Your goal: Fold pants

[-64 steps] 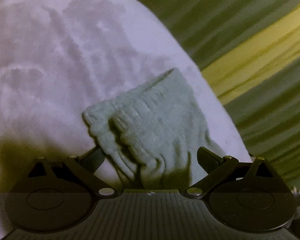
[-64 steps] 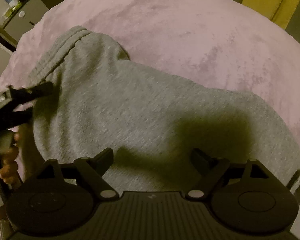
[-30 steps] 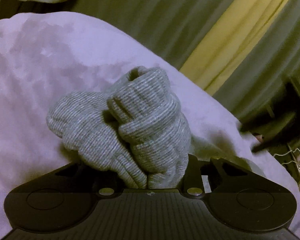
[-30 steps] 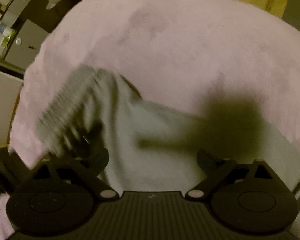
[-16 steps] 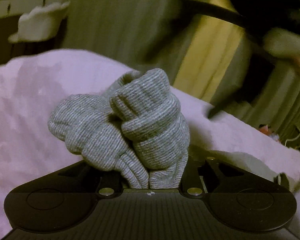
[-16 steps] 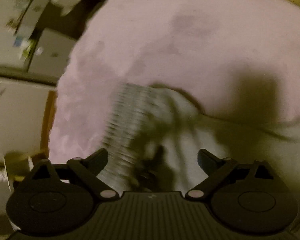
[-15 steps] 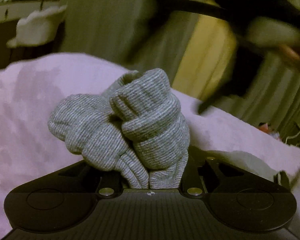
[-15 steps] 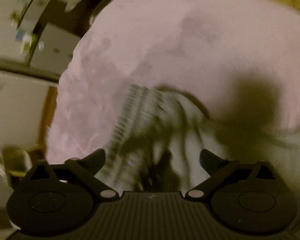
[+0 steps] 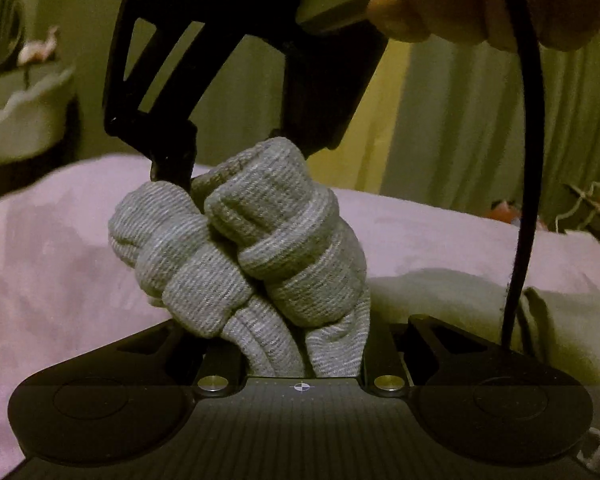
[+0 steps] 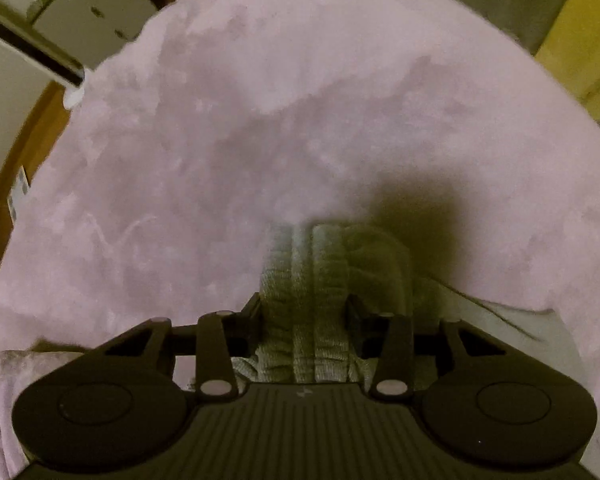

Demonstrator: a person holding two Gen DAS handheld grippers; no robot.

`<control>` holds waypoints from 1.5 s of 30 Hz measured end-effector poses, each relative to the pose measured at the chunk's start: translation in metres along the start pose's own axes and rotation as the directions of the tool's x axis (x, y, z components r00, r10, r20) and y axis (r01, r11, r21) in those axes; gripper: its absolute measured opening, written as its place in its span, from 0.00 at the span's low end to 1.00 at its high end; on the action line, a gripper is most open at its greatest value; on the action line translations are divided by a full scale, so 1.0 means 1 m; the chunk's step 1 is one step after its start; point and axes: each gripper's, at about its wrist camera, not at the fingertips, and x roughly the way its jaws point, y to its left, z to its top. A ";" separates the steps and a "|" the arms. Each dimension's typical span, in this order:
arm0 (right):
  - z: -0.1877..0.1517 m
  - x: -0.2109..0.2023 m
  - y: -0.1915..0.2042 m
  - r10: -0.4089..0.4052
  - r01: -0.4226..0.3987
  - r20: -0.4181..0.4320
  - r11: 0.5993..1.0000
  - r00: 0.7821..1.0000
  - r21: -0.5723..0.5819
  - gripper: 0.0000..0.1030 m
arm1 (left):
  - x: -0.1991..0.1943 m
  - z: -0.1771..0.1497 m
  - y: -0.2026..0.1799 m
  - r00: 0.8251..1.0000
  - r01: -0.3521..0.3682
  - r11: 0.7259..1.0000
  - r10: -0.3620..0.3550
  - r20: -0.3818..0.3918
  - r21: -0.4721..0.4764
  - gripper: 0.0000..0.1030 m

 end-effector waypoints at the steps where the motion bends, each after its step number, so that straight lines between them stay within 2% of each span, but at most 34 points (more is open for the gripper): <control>1: -0.006 -0.006 -0.002 0.005 -0.005 0.021 1.000 1.000 -0.013 0.40 | -0.005 0.003 -0.007 1.000 0.011 1.000 -0.011 0.004 0.024 0.19; 6: -0.050 -0.064 -0.032 0.034 -0.037 0.140 0.999 0.990 0.020 0.39 | -0.039 0.025 -0.057 0.995 0.046 0.990 -0.058 0.084 0.132 0.19; 11: -0.117 -0.133 -0.078 0.046 -0.083 0.313 0.991 0.949 0.106 0.39 | -0.068 0.041 -0.123 0.979 0.135 0.957 -0.168 0.115 0.256 0.19; 16: -0.198 -0.172 -0.153 0.038 -0.152 0.412 0.957 0.910 0.248 0.39 | -0.074 0.025 -0.202 0.963 0.221 0.886 -0.263 0.049 0.407 0.20; 18: -0.230 -0.171 -0.189 0.041 -0.195 0.433 0.928 0.900 0.319 0.39 | -0.072 0.013 -0.233 0.954 0.268 0.853 -0.299 -0.001 0.448 0.20; 23: -0.315 -0.148 -0.271 0.066 -0.322 0.485 0.824 0.872 0.466 0.39 | -0.056 -0.014 -0.297 0.938 0.334 0.772 -0.331 -0.106 0.541 0.20; 29: -0.403 -0.098 -0.354 0.099 -0.480 0.565 0.660 0.819 0.579 0.39 | -0.043 -0.050 -0.361 0.937 0.348 0.693 -0.288 -0.199 0.631 0.20; 31: -0.425 -0.082 -0.371 0.110 -0.524 0.591 0.611 0.799 0.594 0.39 | -0.036 -0.058 -0.374 0.937 0.349 0.679 -0.271 -0.222 0.645 0.20; 33: -0.444 -0.067 -0.387 0.108 -0.560 0.621 0.569 0.776 0.602 0.39 | -0.031 -0.064 -0.385 0.943 0.334 0.662 -0.240 -0.232 0.671 0.20; 37: -0.469 -0.036 -0.414 0.120 -0.622 0.660 0.492 0.741 0.609 0.39 | -0.011 -0.079 -0.421 0.960 0.278 0.605 -0.155 -0.232 0.746 0.21; 40: -0.480 -0.018 -0.424 0.117 -0.639 0.674 0.467 0.730 0.611 0.39 | -0.006 -0.089 -0.435 0.974 0.222 0.549 -0.097 -0.203 0.805 0.22; 43: -0.493 -0.007 -0.433 0.119 -0.659 0.689 0.443 0.715 0.608 0.39 | 0.001 -0.093 -0.437 0.976 0.209 0.519 -0.059 -0.210 0.829 0.31; 45: -0.495 -0.003 -0.433 0.103 -0.647 0.682 0.445 0.724 0.620 0.41 | 0.004 -0.098 -0.436 0.977 0.203 0.504 -0.046 -0.208 0.839 0.36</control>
